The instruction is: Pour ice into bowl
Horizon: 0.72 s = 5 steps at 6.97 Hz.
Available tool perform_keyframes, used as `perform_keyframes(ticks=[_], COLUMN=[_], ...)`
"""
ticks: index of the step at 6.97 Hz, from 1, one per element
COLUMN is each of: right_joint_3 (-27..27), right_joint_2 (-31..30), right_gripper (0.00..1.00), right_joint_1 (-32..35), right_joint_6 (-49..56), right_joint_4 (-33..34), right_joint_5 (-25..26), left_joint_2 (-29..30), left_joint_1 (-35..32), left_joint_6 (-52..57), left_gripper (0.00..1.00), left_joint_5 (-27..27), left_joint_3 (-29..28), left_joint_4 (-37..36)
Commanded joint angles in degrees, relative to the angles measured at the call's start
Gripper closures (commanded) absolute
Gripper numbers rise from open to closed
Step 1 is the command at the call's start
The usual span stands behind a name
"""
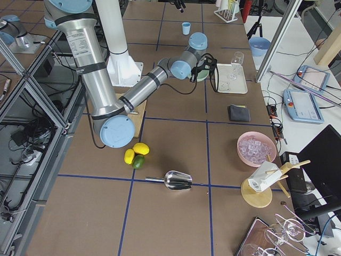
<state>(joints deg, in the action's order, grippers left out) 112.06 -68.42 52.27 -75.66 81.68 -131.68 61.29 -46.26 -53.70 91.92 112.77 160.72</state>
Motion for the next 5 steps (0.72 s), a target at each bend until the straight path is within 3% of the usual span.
perform_keyframes(ticks=[1,3,5], right_joint_3=[-0.3,-1.4,-7.5], right_joint_2=[9.8,14.4,20.8], right_gripper=[1.0,1.0,1.0], right_joint_1=[-10.3,-14.5,-18.5], right_joint_6=[-6.4,-9.7,-12.0], right_joint_4=[7.6,10.6,10.6], right_joint_5=[10.2,13.3,17.8], left_joint_2=[-0.6,-0.6,3.3], left_joint_1=[10.6,24.1,30.8], left_joint_6=[-7.8,-17.6,-21.8], left_gripper=[0.0,0.0,0.0], left_joint_5=[-12.8,-26.7,-37.7], left_joint_3=[-7.0,-11.1,-15.8], left_joint_4=[8.4,8.3,7.6])
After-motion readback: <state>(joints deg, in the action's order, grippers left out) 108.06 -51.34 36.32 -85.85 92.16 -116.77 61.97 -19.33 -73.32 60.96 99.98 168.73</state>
